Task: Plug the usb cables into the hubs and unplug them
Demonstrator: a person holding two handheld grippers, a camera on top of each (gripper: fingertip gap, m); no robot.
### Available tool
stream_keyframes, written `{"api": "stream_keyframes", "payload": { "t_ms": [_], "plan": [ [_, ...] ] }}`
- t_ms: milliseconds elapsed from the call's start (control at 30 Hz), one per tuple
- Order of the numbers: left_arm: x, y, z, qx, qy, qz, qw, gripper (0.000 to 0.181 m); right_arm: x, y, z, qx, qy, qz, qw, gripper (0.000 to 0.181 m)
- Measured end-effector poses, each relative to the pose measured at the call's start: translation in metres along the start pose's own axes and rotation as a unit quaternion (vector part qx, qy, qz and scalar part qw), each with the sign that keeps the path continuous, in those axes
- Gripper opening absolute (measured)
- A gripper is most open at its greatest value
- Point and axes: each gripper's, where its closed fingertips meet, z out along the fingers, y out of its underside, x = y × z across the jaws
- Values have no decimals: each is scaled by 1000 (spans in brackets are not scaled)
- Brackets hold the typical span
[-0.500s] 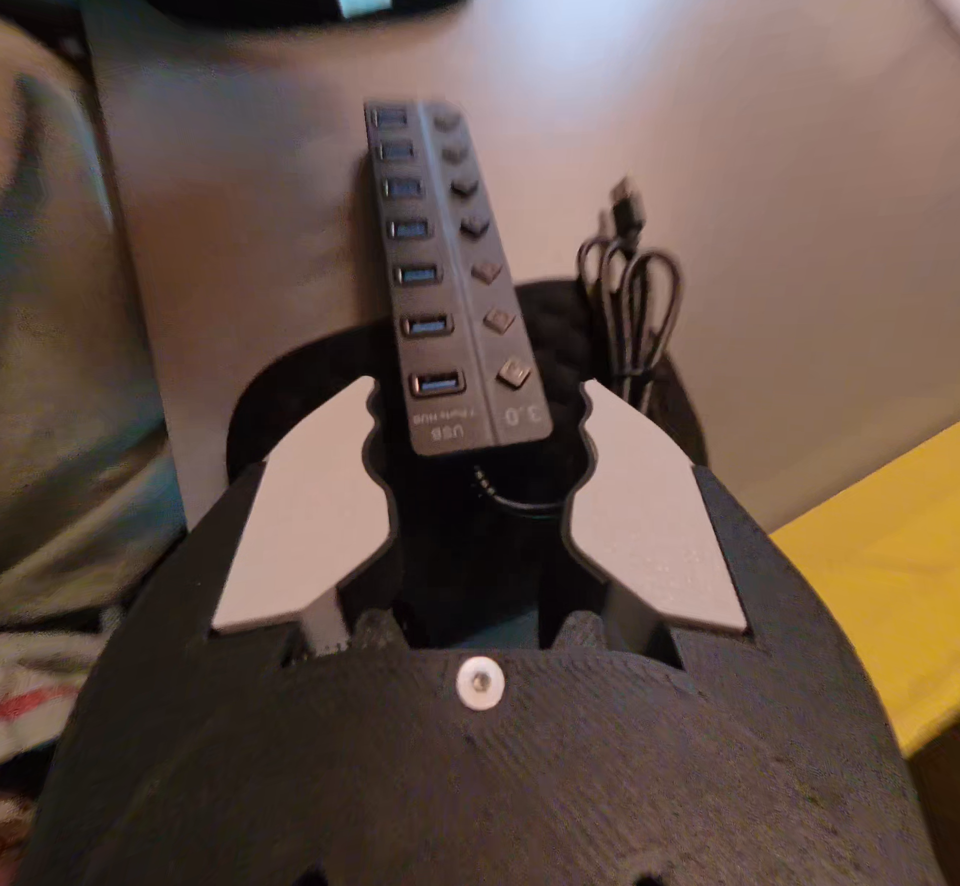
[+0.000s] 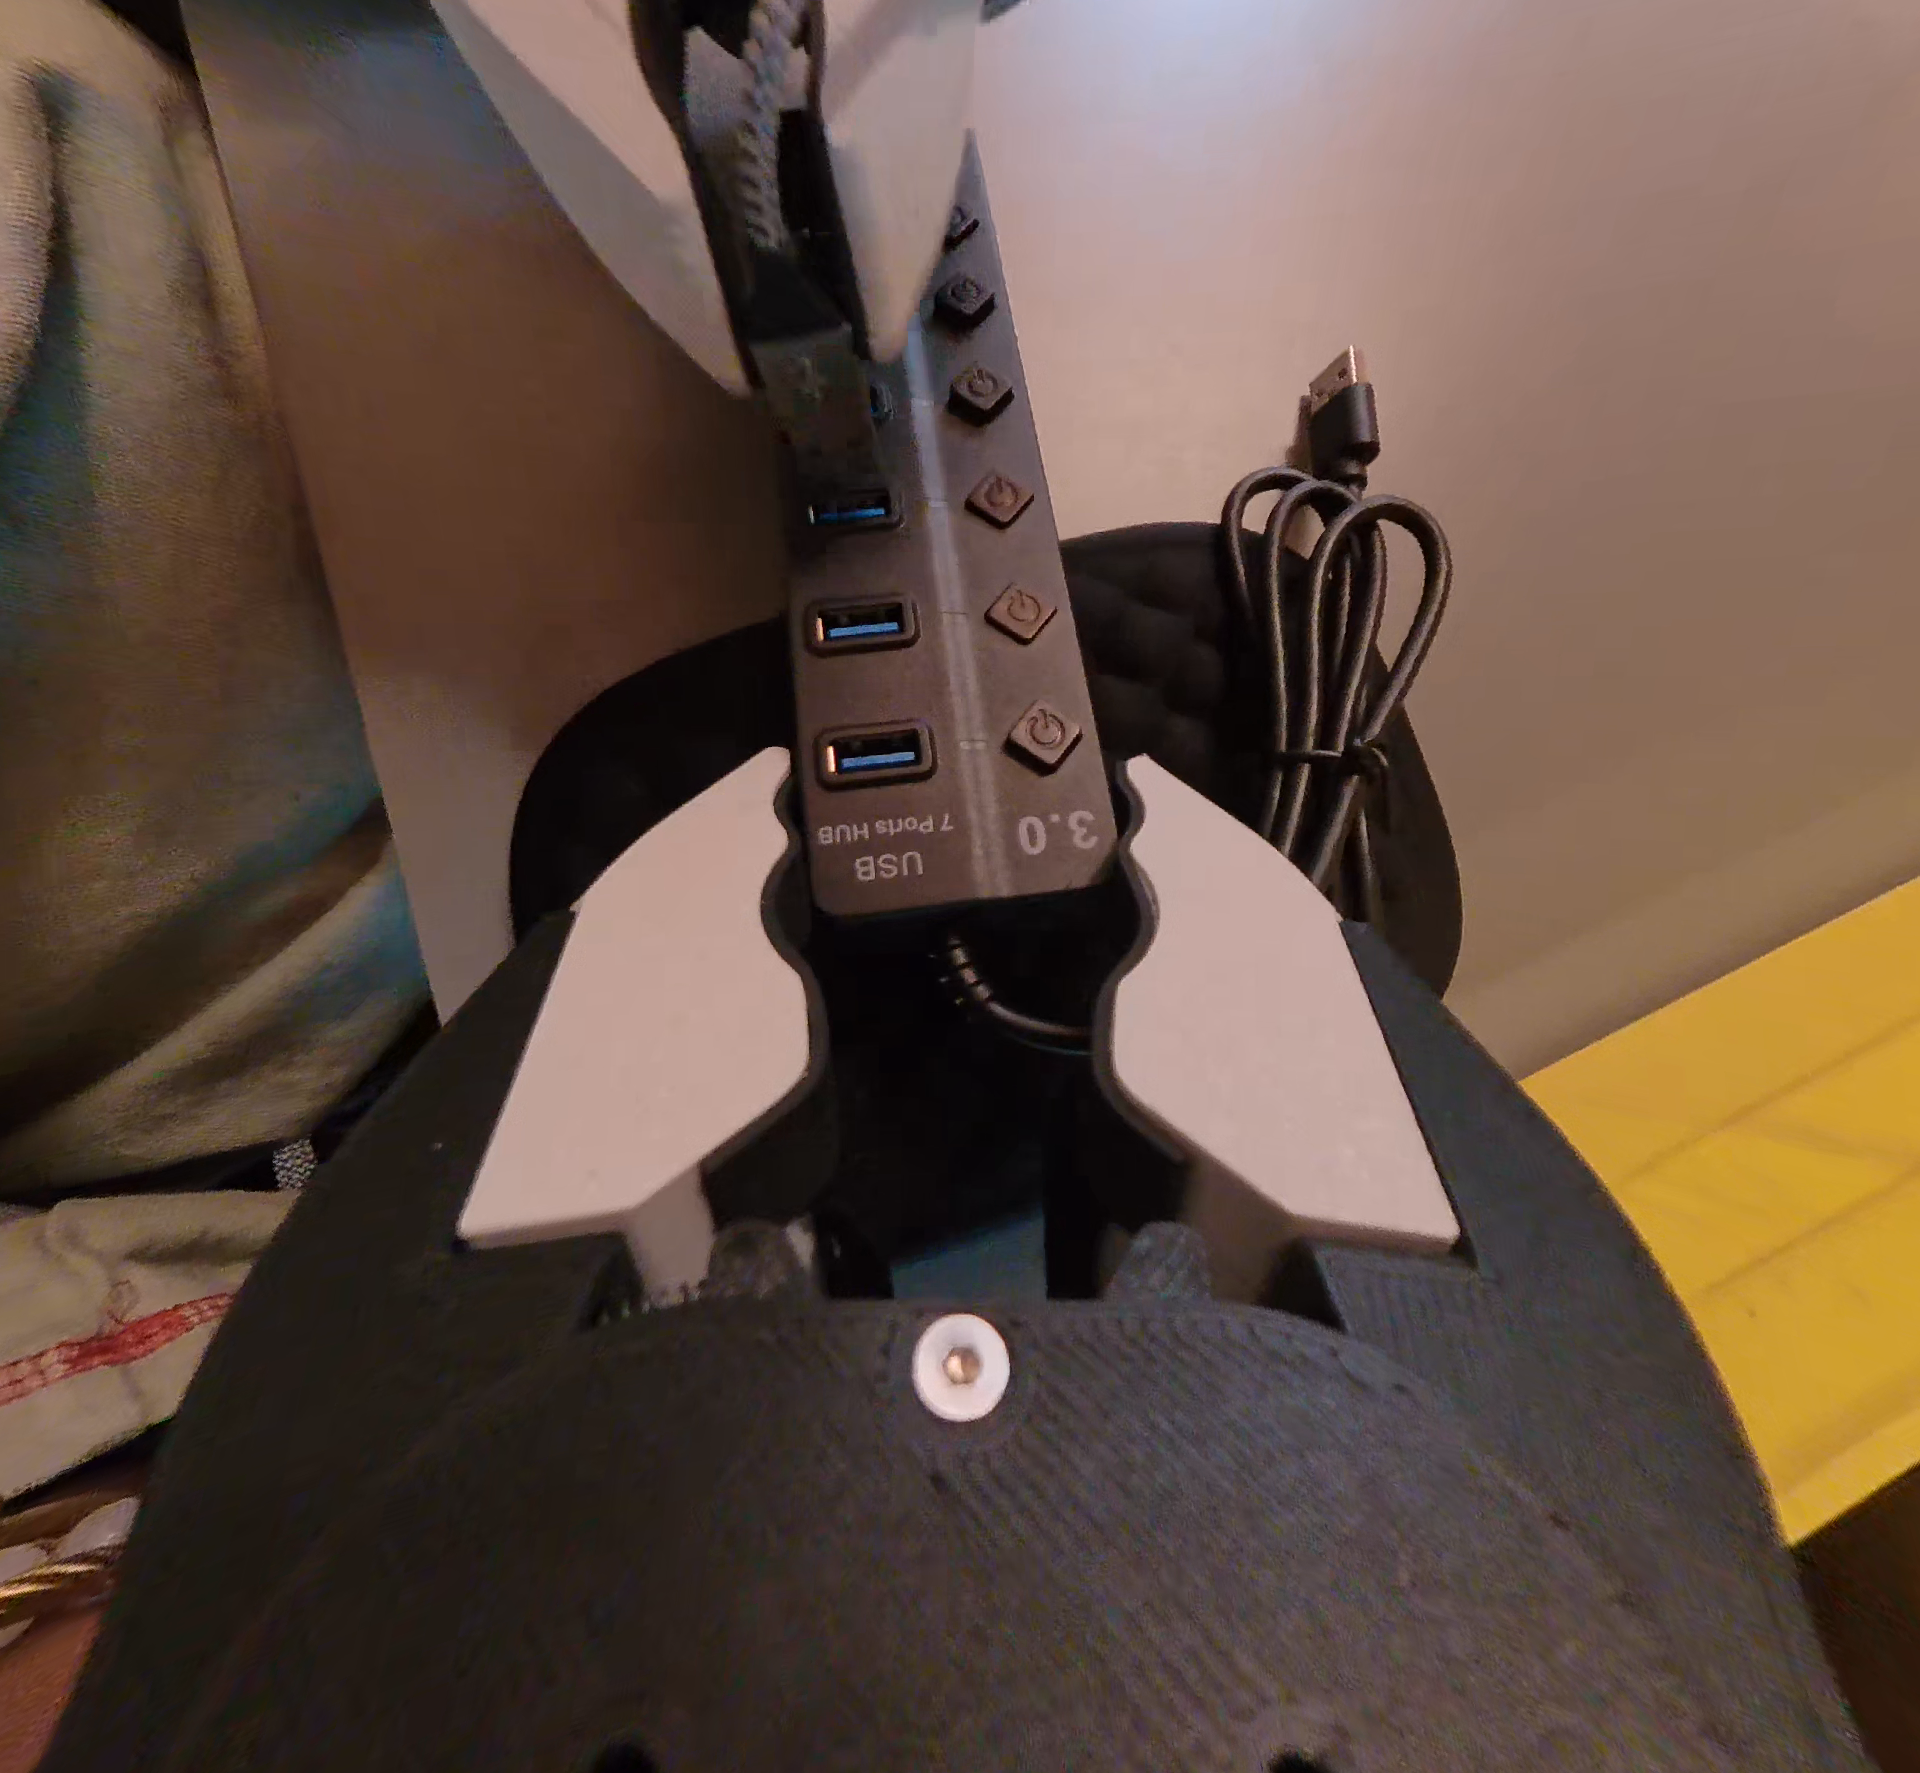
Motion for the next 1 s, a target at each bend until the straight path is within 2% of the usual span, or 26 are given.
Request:
{"api": "stream_keyframes", "payload": {
  "t_ms": [267,400,567,833,900,1000],
  "plan": [
    [2,10,5,-29,11,-18,999,15,-2,-1,0,2,1,-9,1000,55],
    [3,9,7,-23,11,-23,999,15,-2,-2,-1,-2,6,-22,1000,55],
    [4,17,11,-67,13,-7,998,17,-1,2,-1,-31,19,-49,998,55],
    [2,22,15,-70,0,0,998,16,-2,7,4,-37,-1,-25,999,56],
    [1,28,15,-96,-8,2,995,16,-2,8,4,-30,-8,-5,1000,55],
    [6,36,5,-141,-3,-21,990,48,-1,8,2,-19,-13,23,999,55]
  ]
}}
